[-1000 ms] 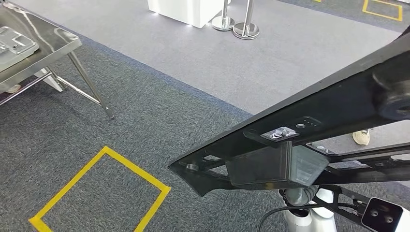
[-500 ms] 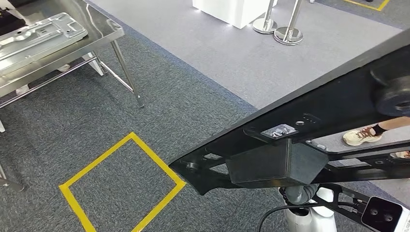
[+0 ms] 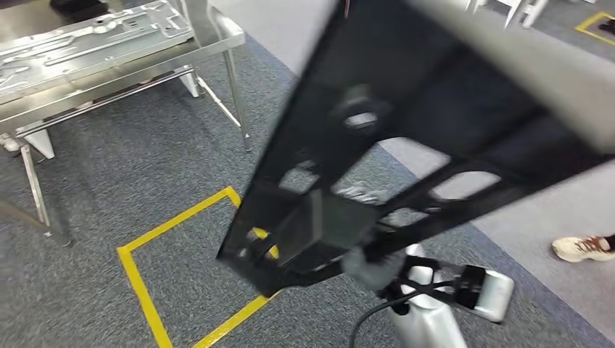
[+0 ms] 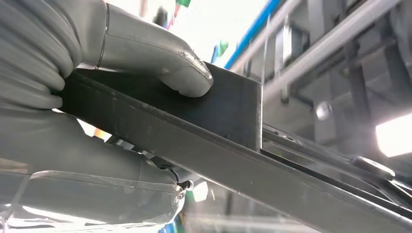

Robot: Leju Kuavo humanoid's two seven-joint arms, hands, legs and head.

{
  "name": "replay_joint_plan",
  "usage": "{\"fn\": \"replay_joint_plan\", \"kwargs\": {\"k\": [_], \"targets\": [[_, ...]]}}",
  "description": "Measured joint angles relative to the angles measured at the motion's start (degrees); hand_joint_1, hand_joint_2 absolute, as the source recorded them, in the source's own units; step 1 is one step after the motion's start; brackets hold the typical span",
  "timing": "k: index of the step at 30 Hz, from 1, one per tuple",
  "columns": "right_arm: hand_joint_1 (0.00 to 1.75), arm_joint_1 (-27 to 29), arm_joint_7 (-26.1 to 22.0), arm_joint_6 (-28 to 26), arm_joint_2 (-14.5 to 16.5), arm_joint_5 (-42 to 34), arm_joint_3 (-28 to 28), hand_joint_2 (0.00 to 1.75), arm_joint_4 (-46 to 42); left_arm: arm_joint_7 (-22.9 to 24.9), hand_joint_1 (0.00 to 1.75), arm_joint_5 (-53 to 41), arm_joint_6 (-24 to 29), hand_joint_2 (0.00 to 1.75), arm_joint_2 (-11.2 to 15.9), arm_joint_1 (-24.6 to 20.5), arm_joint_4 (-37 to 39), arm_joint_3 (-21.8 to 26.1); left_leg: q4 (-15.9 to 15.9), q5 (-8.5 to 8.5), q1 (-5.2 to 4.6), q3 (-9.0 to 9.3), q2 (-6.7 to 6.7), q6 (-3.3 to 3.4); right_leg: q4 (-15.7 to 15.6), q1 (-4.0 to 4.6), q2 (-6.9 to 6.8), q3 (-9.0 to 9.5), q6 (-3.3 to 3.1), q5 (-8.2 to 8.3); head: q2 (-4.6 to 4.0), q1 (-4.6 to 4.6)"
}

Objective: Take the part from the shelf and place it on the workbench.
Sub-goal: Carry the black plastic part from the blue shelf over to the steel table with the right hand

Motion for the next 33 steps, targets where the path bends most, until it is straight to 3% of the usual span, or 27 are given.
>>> {"fn": "replay_joint_plan", "kwargs": {"k": [1, 2, 4, 6, 8, 9, 11, 12, 14, 15, 16, 17, 18, 20, 22, 24, 26, 28, 29, 30, 31, 33], "targets": [[1.75, -0.2, 0.0, -0.7, -0.2, 0.0, 1.9, 1.75, 1.0, -0.2, 0.0, 0.0, -0.1, 0.0, 0.0, 0.0, 0.0, 0.0, 0.1, -0.01, -0.04, 0.04, -0.89, -0.01, -0.9, 0.0, 0.14, 0.07, -0.23, 1.41, 0.0, 0.0], [1.75, -0.6, 0.0, -1.3, -0.5, -0.1, 3.8, 1.75, 1.8, -0.4, 0.0, 0.0, -0.2, 0.0, 0.0, 0.0, 0.0, 0.0, 0.1, -0.04, -0.06, 0.12, -1.82, -0.04, -4.0, 0.01, 0.51, 1.18, -0.52, 3.71, 0.0, 0.0], [1.75, -1.6, 0.0, -1.7, -0.9, -0.5, 6.2, 1.75, 2.9, -0.5, 0.0, 0.0, -0.2, 0.0, -0.2, 0.1, 0.0, 0.0, 0.3, -0.12, -0.06, 0.09, -3.44, -0.26, -11.8, -0.04, 3.04, 4.29, -1.13, 7.73, 0.0, -0.01], [1.75, -2.6, 0.0, -1.8, -1.3, -1.3, 8.0, 1.75, 4.1, -0.5, 0.0, 0.0, -0.2, 0.0, -0.3, 0.1, 0.0, 0.0, 0.3, -0.08, 0.16, -0.28, -4.75, -0.85, -15.7, 0.06, 5.01, 5.82, -1.42, 8.9, 0.0, -0.02], [1.75, -3.3, 0.0, -1.7, -1.6, -1.8, 9.7, 1.75, 5.3, -0.5, 0.0, 0.0, -0.1, 0.0, -0.3, 0.4, 0.0, 0.0, 0.1, 0.07, 0.42, -0.57, -5.93, -1.67, -16.2, 0.19, 4.4, 6.04, -1.66, 8.84, 0.0, -0.02], [1.75, -3.8, 0.0, -1.7, -1.6, -1.9, 10.7, 1.75, 5.9, -0.5, 0.0, 0.0, -0.1, 0.0, -0.3, 0.6, 0.0, 0.0, 0.2, -0.05, 0.44, -0.61, -5.5, -2.02, -16.5, 0.13, 3.78, 6.26, -1.95, 8.93, 0.0, -0.03], [1.75, -4.7, 0.0, -1.7, -1.7, -2.1, 12.3, 1.75, 6.9, -0.5, 0.0, 0.0, -0.1, 0.0, -0.2, 0.7, 0.0, 0.0, 2.9, -1.78, 0.27, -1.84, -2.33, -2.65, -17.2, -0.03, 2.28, 6.8, -2.64, 9.08, 0.0, -0.04], [1.75, -5.1, 0.0, -1.7, -1.7, -2.2, 13.0, 1.75, 7.4, -0.6, 0.0, 0.0, -0.1, 0.0, -0.2, 0.6, 0.0, 0.0, 6.2, -3.53, 0.28, -3.36, -0.26, -2.93, -17.4, 0.05, 1.37, 7.01, -2.93, 9.05, 0.0, -0.05], [1.75, -5.4, 0.0, -1.6, -1.8, -2.2, 14.2, 1.75, 8.3, -0.7, 0.0, -0.1, -0.2, 0.0, -0.1, 0.4, 0.0, 0.0, 14.1, -6.86, 0.45, -7.33, 1.52, -3.45, -17.4, 0.22, -0.37, 7.14, -3.21, 8.83, 0.0, -0.05], [1.75, -5.5, 0.0, -1.6, -1.8, -2.2, 14.7, 1.75, 8.7, -0.8, 0.0, -0.1, -0.3, 0.0, -0.1, 0.5, 0.0, 0.0, 16.3, -7.3, 0.57, -8.51, 1.74, -3.64, -17.4, 0.26, -1.21, 7.19, -3.23, 8.7, 0.0, -0.04], [1.75, -5.6, 0.0, -1.7, -1.9, -2.2, 15.3, 1.75, 9.1, -0.8, 0.0, -0.1, -0.4, 0.0, -0.1, 0.6, 0.0, 0.0, 16.1, -6.55, 0.67, -8.47, 1.92, -3.76, -17.4, 0.28, -1.94, 7.28, -3.17, 8.56, 0.0, -0.04], [1.75, -5.7, 0.0, -1.7, -1.9, -2.1, 15.8, 1.75, 9.3, -0.9, 0.0, -0.1, -0.4, 0.0, -0.1, 0.7, 0.0, 0.0, 13.6, -4.85, 0.74, -7.17, 2.25, -3.79, -17.3, 0.28, -2.64, 7.45, -3.08, 8.39, 0.0, -0.04], [1.75, -6.0, 0.0, -1.8, -1.9, -2.0, 16.3, 1.75, 9.5, -0.9, 0.0, -0.2, -0.4, 0.0, -0.1, 0.8, 0.0, 0.0, 9.2, -2.69, 0.75, -4.85, 3.15, -3.7, -17.3, 0.32, -3.32, 7.71, -2.93, 8.16, 0.0, -0.04], [1.75, -6.5, 0.0, -2.1, -1.9, -1.8, 17.1, 1.75, 9.7, -1.0, 0.0, -0.4, -0.5, 0.0, -0.1, 0.7, 0.0, 0.0, 1.9, -0.24, 0.28, -0.97, 5.39, -2.95, -17.2, 0.65, -4.46, 8.19, -2.45, 7.71, 0.0, -0.04], [1.75, -7.1, 0.0, -2.5, -2.0, -1.7, 17.8, 1.75, 9.8, -1.0, 0.0, -0.6, -0.6, 0.0, -0.1, 0.6, 0.0, 0.0, -0.1, -0.14, -0.18, -0.1, 5.94, -2.06, -17.2, 0.92, -5.4, 8.46, -1.88, 7.45, 0.0, -0.03], [1.75, -7.6, 0.0, -2.9, -2.2, -1.7, 18.4, 1.75, 9.9, -1.0, 0.0, -0.8, -0.7, 0.0, -0.1, 0.8, 0.0, 0.0, -0.3, 0.06, -0.02, -0.17, 4.66, -1.43, -17.2, 0.88, -5.83, 8.7, -1.25, 7.15, 0.0, -0.03], [1.75, -8.0, 0.0, -3.1, -2.4, -1.7, 18.8, 1.75, 10.0, -1.0, 0.0, -1.0, -0.8, 0.0, -0.1, 0.7, 0.0, 0.0, -0.7, 0.36, 0.31, 0.0, 3.45, -0.78, -14.5, 0.65, -3.63, 7.77, -0.68, 5.27, 0.0, -0.03], [1.75, -8.2, 0.0, -3.1, -2.8, -1.7, 18.9, 1.75, 10.2, -1.0, 0.0, -1.1, -0.8, 0.0, -0.1, 0.5, 0.0, 0.0, -0.8, 0.5, 0.43, 0.02, 2.18, -0.33, -7.3, 0.4, -0.67, 4.31, -0.39, 1.53, 0.0, -0.03], [1.75, -8.2, 0.0, -3.1, -3.1, -1.7, 19.0, 1.75, 10.3, -1.0, 0.0, -1.2, -0.9, 0.0, -0.1, 0.4, 0.0, 0.0, -0.8, 0.52, 0.41, -0.02, 1.48, -0.23, -3.3, 0.36, -0.03, 2.23, -0.3, -0.02, 0.0, -0.02], [1.75, -8.2, 0.0, -3.1, -3.3, -1.7, 19.1, 1.75, 10.4, -1.0, 0.0, -1.2, -0.9, 0.0, -0.1, 0.4, 0.0, 0.0, -0.8, 0.52, 0.39, -0.02, 0.69, -0.19, -0.6, 0.35, 0.22, 0.69, -0.25, -0.56, 0.0, -0.02], [1.75, -8.2, 0.0, -3.1, -3.5, -1.7, 19.2, 1.75, 10.5, -1.0, 0.0, -1.2, -0.9, 0.0, -0.1, 0.5, 0.0, 0.0, -0.8, 0.51, 0.38, 0.01, -0.13, -0.21, -0.1, 0.32, 0.3, 0.11, -0.26, 0.09, 0.0, -0.02], [1.75, -8.3, 0.0, -3.1, -3.7, -1.7, 19.3, 1.75, 10.6, -1.0, 0.0, -1.2, -0.9, 0.0, -0.2, 0.6, 0.0, 0.0, -0.6, 0.41, 0.39, 0.16, -1.8, -0.36, -5.8, 0.17, 1.07, 2.22, -0.49, 4.39, 0.0, -0.02]]}}
